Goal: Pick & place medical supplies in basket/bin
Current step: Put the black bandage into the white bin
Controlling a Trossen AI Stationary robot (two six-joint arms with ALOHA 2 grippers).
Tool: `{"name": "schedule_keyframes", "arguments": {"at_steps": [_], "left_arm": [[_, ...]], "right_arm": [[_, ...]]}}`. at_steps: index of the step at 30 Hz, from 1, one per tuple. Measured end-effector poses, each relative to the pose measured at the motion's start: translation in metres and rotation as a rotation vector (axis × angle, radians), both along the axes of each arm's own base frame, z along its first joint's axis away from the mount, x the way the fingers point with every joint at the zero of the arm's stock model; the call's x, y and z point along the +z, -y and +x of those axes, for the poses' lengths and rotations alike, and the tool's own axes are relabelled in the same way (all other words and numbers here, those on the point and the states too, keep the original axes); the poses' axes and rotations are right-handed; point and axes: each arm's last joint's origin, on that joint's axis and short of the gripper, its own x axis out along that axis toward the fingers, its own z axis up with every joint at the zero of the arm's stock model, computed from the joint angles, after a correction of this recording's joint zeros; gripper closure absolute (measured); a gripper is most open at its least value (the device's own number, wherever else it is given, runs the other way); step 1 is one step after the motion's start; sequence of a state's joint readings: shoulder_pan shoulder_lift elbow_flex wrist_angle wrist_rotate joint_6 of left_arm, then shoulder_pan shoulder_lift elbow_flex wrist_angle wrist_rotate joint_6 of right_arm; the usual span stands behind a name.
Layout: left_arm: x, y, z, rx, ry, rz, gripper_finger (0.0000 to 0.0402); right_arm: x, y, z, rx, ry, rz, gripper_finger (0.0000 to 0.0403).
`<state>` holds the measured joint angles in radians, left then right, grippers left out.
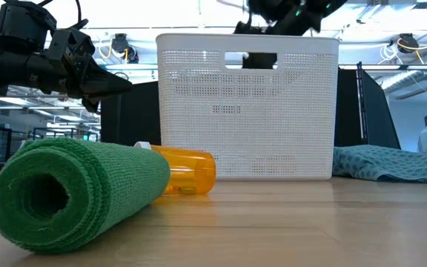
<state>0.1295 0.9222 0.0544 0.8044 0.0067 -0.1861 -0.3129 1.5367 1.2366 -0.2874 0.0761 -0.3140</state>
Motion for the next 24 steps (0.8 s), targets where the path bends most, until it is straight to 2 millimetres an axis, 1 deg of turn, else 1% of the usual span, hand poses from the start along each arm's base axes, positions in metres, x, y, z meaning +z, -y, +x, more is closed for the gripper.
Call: {"name": "schedule_keyframes", "arguments": {"at_steps": [2, 6, 10, 15, 20, 24], "left_arm": [[-0.001, 0.000, 0.000, 0.000, -0.007, -0.005, 0.0364], [-0.003, 0.000, 0.000, 0.001, -0.031, -0.021, 0.0364], [-0.005, 0.000, 0.000, 0.001, -0.046, -0.029, 0.0364], [-0.006, 0.000, -0.001, 0.001, -0.058, -0.040, 0.0364], [-0.008, 0.000, -0.001, 0.002, -0.078, -0.043, 0.0364], [-0.008, 0.000, -0.001, 0.003, -0.078, -0.036, 0.0364]], "right_arm": [[-0.010, 0.004, 0.004, 0.036, -0.050, -0.036, 0.0338], [-0.022, 0.006, 0.009, 0.144, -0.147, -0.137, 0.0336], [-0.026, 0.004, 0.008, 0.302, -0.192, -0.188, 0.0337], [-0.027, 0.007, 0.006, 0.392, -0.185, -0.156, 0.0337], [-0.026, 0.011, 0.006, 0.400, -0.167, -0.185, 0.0338], [-0.019, 0.028, 0.003, 0.343, -0.109, -0.218, 0.0341]]}}
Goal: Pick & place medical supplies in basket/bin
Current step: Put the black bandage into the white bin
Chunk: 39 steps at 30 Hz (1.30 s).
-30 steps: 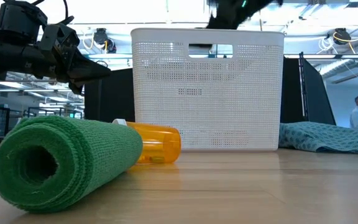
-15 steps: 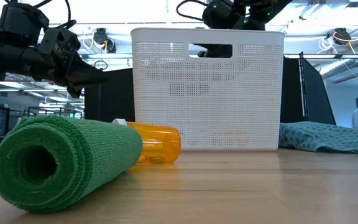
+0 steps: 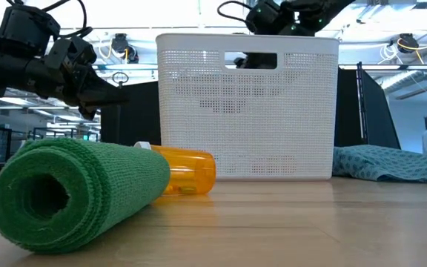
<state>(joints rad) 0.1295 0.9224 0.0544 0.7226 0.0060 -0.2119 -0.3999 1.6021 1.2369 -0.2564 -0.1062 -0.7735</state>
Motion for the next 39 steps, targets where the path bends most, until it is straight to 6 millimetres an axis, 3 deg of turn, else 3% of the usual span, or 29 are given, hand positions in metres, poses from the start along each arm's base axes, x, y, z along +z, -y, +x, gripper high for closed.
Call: {"name": "schedule_keyframes", "arguments": {"at_steps": [9, 14, 24, 28, 34, 39], "left_arm": [[0.003, 0.000, 0.000, -0.007, 0.021, 0.113, 0.0364], [0.005, 0.000, 0.001, -0.019, 0.028, 0.229, 0.0364], [0.006, 0.000, 0.001, -0.029, 0.020, 0.315, 0.0364], [0.006, 0.000, 0.001, -0.029, 0.020, 0.315, 0.0364], [0.006, 0.000, 0.001, -0.029, 0.020, 0.313, 0.0364], [0.006, 0.000, 0.001, -0.029, 0.020, 0.311, 0.0364]], "right_arm": [[-0.001, 0.041, -0.020, -0.113, -0.014, -0.016, 0.0341], [-0.007, 0.048, -0.021, -0.094, -0.014, 0.011, 0.0340], [-0.066, 0.059, -0.005, -0.161, -0.167, 0.127, 0.0340], [-0.078, 0.062, -0.001, -0.176, -0.205, 0.127, 0.0340], [-0.073, 0.060, -0.004, -0.193, -0.191, 0.140, 0.0325], [-0.059, 0.060, -0.006, -0.213, -0.137, 0.114, 0.0281]]}}
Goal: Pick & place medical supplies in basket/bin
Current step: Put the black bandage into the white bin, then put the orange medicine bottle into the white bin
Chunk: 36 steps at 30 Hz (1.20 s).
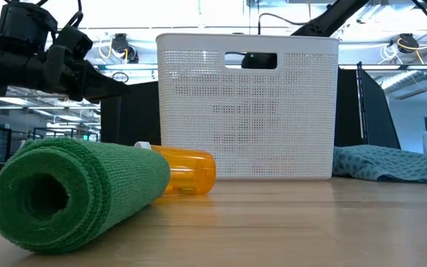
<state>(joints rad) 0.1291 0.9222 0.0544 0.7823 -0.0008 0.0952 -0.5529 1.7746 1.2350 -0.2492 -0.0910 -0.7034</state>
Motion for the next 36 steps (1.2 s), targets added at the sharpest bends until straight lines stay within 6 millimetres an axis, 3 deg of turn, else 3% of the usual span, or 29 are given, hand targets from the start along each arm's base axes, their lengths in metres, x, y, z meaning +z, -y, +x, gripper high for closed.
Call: {"name": "schedule_keyframes", "arguments": {"at_steps": [4, 11, 15, 19, 24, 28, 32, 34, 36], "left_arm": [[0.000, 0.000, 0.000, 0.001, 0.003, -0.012, 0.0364], [0.002, 0.000, 0.000, 0.001, 0.020, -0.019, 0.0364], [0.002, 0.000, 0.000, 0.001, 0.028, -0.027, 0.0364], [0.002, 0.000, 0.000, 0.000, 0.027, -0.026, 0.0364], [0.002, 0.000, 0.000, 0.000, 0.023, -0.023, 0.0364], [0.001, 0.000, 0.000, 0.002, 0.011, -0.025, 0.0364], [0.000, 0.000, 0.000, 0.003, 0.001, -0.027, 0.0364], [0.000, 0.000, 0.000, 0.003, 0.000, -0.028, 0.0364], [0.000, 0.000, 0.000, 0.003, 0.000, -0.028, 0.0364]], "right_arm": [[0.010, 0.001, -0.001, -0.047, 0.036, -0.034, 0.0232], [0.012, 0.002, -0.003, -0.114, 0.024, -0.053, 0.0158], [0.017, 0.000, -0.003, -0.218, 0.005, -0.137, 0.0140], [0.045, -0.012, -0.008, -0.229, 0.054, -0.212, 0.0143], [0.106, -0.048, -0.027, -0.054, 0.291, -0.130, 0.0180], [0.147, -0.081, -0.055, 0.155, 0.494, 0.028, 0.0239], [0.160, -0.107, -0.090, 0.244, 0.585, 0.083, 0.0326], [0.160, -0.117, -0.108, 0.252, 0.614, 0.087, 0.0373], [0.155, -0.124, -0.126, 0.246, 0.635, 0.096, 0.0394]]}}
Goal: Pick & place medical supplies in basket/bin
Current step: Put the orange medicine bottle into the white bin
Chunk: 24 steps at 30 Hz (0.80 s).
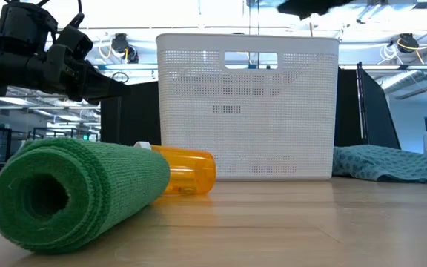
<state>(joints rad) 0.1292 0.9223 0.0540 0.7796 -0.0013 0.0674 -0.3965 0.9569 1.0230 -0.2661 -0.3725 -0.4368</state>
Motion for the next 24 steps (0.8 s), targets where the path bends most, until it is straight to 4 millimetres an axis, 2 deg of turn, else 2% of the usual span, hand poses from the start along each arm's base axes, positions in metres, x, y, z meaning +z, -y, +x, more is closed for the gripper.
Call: {"name": "schedule_keyframes", "arguments": {"at_steps": [4, 7, 11, 13, 18, 24], "left_arm": [[0.000, 0.000, 0.000, 0.000, 0.000, 0.000, 0.0364], [0.000, 0.000, 0.000, 0.001, 0.000, 0.000, 0.0364], [0.000, 0.000, 0.000, 0.002, 0.000, -0.001, 0.0364], [0.000, 0.000, 0.000, 0.005, 0.000, 0.000, 0.0364], [0.000, 0.000, 0.000, 0.010, 0.000, 0.003, 0.0364], [0.000, 0.000, 0.000, 0.010, -0.003, 0.003, 0.0364]], "right_arm": [[-0.024, -0.011, -0.031, 0.038, 0.024, 0.062, 0.0389], [-0.043, -0.017, -0.046, 0.100, 0.076, 0.151, 0.0399], [-0.066, -0.018, -0.059, -0.026, 0.138, 0.218, 0.0400], [-0.076, -0.018, -0.062, -0.044, 0.176, 0.265, 0.0402], [-0.095, -0.030, -0.057, 0.099, 0.230, 0.405, 0.0402], [-0.113, -0.055, -0.051, 0.197, 0.240, 0.401, 0.0402]]}}
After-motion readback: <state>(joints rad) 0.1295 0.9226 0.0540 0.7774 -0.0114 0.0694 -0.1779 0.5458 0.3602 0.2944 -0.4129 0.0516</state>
